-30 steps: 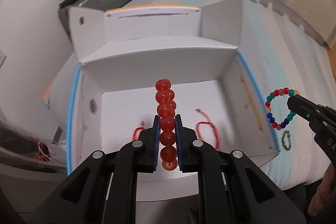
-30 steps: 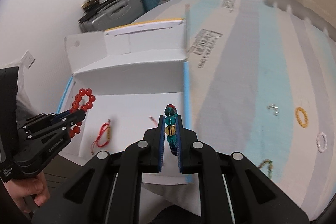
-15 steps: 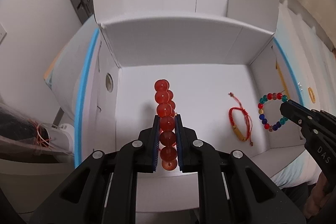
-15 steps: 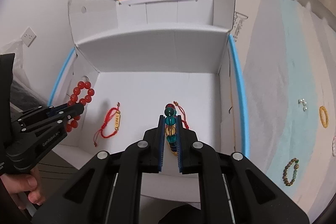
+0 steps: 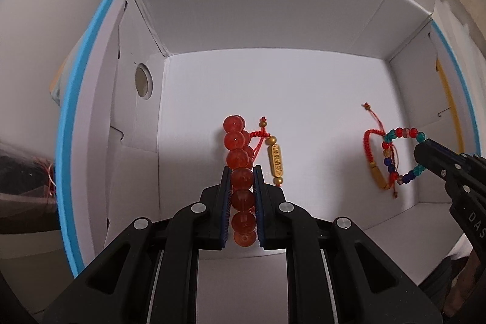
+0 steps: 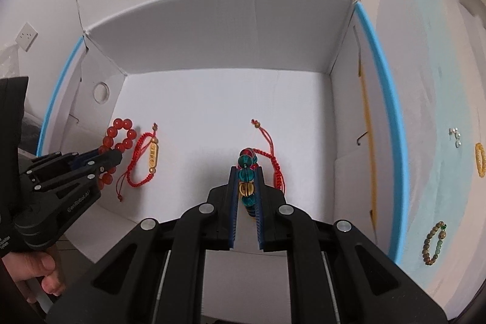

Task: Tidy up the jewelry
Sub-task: 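Open both tools to release the bead bracelets in the box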

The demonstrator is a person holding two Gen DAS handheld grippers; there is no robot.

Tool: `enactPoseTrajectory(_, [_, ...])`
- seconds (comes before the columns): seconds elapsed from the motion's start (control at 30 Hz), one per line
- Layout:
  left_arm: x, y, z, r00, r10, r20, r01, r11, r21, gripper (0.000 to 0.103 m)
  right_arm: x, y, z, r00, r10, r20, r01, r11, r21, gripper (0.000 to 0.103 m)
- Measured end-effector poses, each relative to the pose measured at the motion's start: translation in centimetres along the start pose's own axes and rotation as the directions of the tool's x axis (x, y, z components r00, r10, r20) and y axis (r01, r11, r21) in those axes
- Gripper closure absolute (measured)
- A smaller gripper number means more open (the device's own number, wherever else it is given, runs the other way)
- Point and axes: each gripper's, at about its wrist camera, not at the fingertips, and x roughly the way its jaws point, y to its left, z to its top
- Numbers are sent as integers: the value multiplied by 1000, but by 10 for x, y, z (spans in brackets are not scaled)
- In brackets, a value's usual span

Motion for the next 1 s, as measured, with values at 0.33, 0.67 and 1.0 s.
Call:
enactPoseTrajectory(0.33, [8,-4,2,999,9,-47,-8,1000,21,90,16,3,-1,998,-17,-52,17,1000,2,94])
enactPoseTrajectory(0.67, [-4,-12,0,999,46,1,-46,999,23,88,9,3,-3,999,-19,-46,18,1000,-4,90])
enactPoseTrajectory(1.0, [-39,-8,-4,992,48,119,-48,999,-1,43,-30,-9,-7,998,-19,54,19,1000,5,40])
